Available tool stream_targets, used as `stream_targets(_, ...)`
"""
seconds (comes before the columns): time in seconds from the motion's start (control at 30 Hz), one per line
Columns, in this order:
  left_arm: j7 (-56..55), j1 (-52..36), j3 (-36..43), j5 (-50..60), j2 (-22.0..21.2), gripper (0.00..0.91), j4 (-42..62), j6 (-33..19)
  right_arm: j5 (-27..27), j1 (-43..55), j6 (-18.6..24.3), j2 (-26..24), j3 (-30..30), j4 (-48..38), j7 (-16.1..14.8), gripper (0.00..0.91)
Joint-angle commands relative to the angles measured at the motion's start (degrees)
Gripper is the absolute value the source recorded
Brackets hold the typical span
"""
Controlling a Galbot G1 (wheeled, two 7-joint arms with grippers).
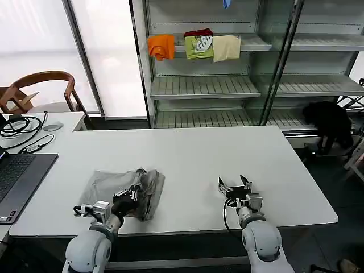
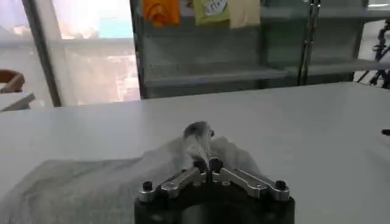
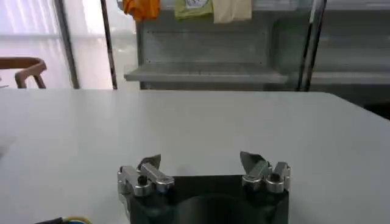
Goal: Fold and organize the clothes.
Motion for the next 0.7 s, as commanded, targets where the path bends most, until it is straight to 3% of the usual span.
stream_targets(0.03, -1.82, -0.42, 4.12, 0.58, -1.56, 0.907, 1.54, 0.15, -0.05, -0.14, 0.03, -0.02, 0.06, 0.24, -0.06, 0.907)
stream_targets(0.53, -1.88, 0.58, 7.32, -0.04, -4.93, 0.907, 1.28, -0.16, 0.46, -2.30, 0.21, -0.18, -0.44, 5.41, -1.56, 0.907)
stream_targets(0.7, 0.88, 1.47, 0.42, -9.71, -3.53, 0.907, -4.91, -6.01, 0.66, -2.52, 3.91, -0.16, -0.52, 7.51, -2.64, 0.907)
